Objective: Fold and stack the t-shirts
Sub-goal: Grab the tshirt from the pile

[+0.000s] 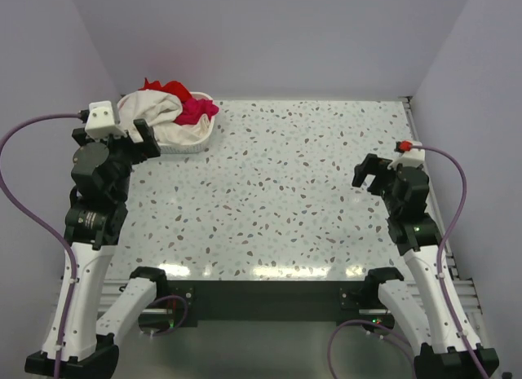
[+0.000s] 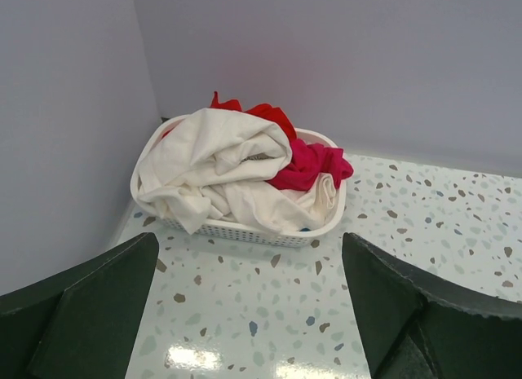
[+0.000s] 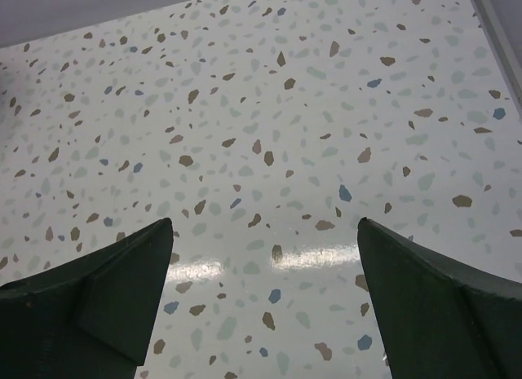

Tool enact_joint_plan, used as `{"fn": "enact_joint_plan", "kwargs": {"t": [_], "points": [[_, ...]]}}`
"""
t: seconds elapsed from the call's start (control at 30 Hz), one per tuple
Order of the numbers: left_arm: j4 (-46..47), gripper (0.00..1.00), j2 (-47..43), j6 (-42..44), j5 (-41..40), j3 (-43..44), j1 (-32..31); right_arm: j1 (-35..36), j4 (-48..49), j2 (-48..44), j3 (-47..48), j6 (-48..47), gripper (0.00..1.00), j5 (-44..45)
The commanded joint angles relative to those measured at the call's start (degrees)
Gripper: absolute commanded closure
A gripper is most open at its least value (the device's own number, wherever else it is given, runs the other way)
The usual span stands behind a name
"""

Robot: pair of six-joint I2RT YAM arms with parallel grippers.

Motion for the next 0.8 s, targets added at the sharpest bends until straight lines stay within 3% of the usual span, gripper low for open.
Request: {"fn": "enact_joint_plan", "kwargs": {"t": [0.0,0.3,0.47,0.6,0.77], "points": [[0.6,0.0,-1.4,1.0,-2.6,-0.9,0.0,0.2,-1.0,-0.7,2.6,-0.8,0.01,2.2],[1.4,0.0,1.7,0.3,-3.2,-1.4,0.0,0.1,-2.1,-0.8,3.3,-0.8,0.01,2.7],[3.5,0.0,9.6,0.0,-6.5,0.6,0.7,0.2,-3.3,-1.1,4.0,-0.5,0.01,2.1],[5.3,0.0,16.4,-0.7,-1.1,3.6,4.8,0.2,-3.8,-1.4,4.0,-0.5,0.01,1.5],[5.6,0.0,25.5,0.1,-4.2,8.6,5.7,0.1,-4.0,-1.2,3.6,-0.1,0.01,1.3]]}}
